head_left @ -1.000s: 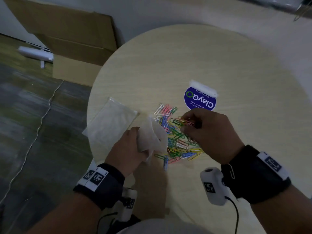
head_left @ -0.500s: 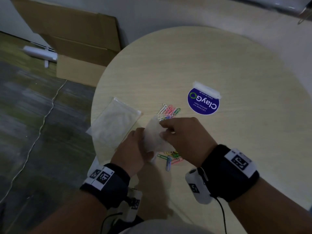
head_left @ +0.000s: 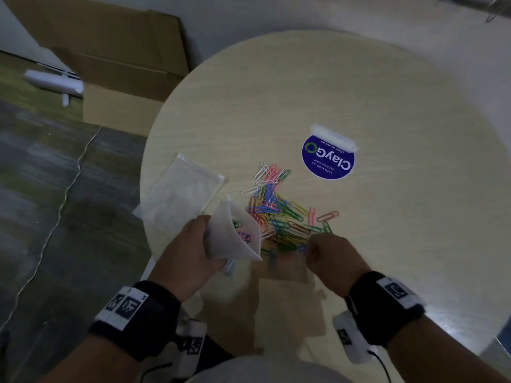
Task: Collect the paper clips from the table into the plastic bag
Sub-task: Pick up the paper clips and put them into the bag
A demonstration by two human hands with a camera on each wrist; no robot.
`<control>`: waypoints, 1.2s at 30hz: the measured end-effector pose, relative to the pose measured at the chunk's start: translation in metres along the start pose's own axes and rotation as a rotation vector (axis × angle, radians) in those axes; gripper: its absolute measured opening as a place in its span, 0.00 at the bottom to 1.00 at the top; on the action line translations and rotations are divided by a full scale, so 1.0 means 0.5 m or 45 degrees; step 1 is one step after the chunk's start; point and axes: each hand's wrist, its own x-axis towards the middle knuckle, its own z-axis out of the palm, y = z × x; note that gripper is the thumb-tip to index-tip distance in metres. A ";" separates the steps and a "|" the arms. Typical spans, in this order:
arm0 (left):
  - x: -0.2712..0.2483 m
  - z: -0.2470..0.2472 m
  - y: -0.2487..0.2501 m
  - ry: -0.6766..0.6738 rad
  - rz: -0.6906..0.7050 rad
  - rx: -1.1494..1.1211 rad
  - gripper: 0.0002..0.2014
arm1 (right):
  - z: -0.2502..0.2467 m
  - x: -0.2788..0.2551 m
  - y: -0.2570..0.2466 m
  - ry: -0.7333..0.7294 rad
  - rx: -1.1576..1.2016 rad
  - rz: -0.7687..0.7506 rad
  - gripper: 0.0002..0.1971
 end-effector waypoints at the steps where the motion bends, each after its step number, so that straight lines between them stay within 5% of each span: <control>1: 0.000 -0.001 0.001 0.000 -0.002 0.002 0.30 | 0.008 0.008 -0.007 0.028 0.032 -0.013 0.02; 6: 0.003 0.000 0.000 -0.016 -0.003 -0.026 0.32 | -0.029 0.031 0.005 0.211 0.208 -0.019 0.09; 9: 0.003 0.004 -0.011 -0.016 -0.005 -0.046 0.35 | -0.059 0.036 0.048 0.411 0.251 0.194 0.16; 11: 0.002 0.007 -0.017 -0.004 0.000 -0.050 0.36 | -0.050 0.053 0.061 0.367 0.129 0.314 0.26; 19: 0.004 0.006 -0.023 -0.019 0.018 -0.046 0.38 | -0.008 0.066 -0.003 0.238 -0.180 -0.167 0.32; 27: 0.003 0.005 -0.020 -0.013 0.023 -0.053 0.35 | 0.009 0.068 0.013 0.278 -0.272 -0.331 0.08; 31: 0.004 0.004 -0.015 0.001 0.034 -0.042 0.33 | -0.007 0.046 0.011 0.391 -0.154 -0.261 0.20; 34: 0.003 0.004 -0.014 0.003 0.029 -0.062 0.32 | -0.015 0.020 0.026 0.377 -0.197 0.024 0.40; 36: 0.003 0.006 -0.014 0.014 0.031 -0.048 0.33 | -0.002 0.009 0.036 0.327 -0.170 0.130 0.40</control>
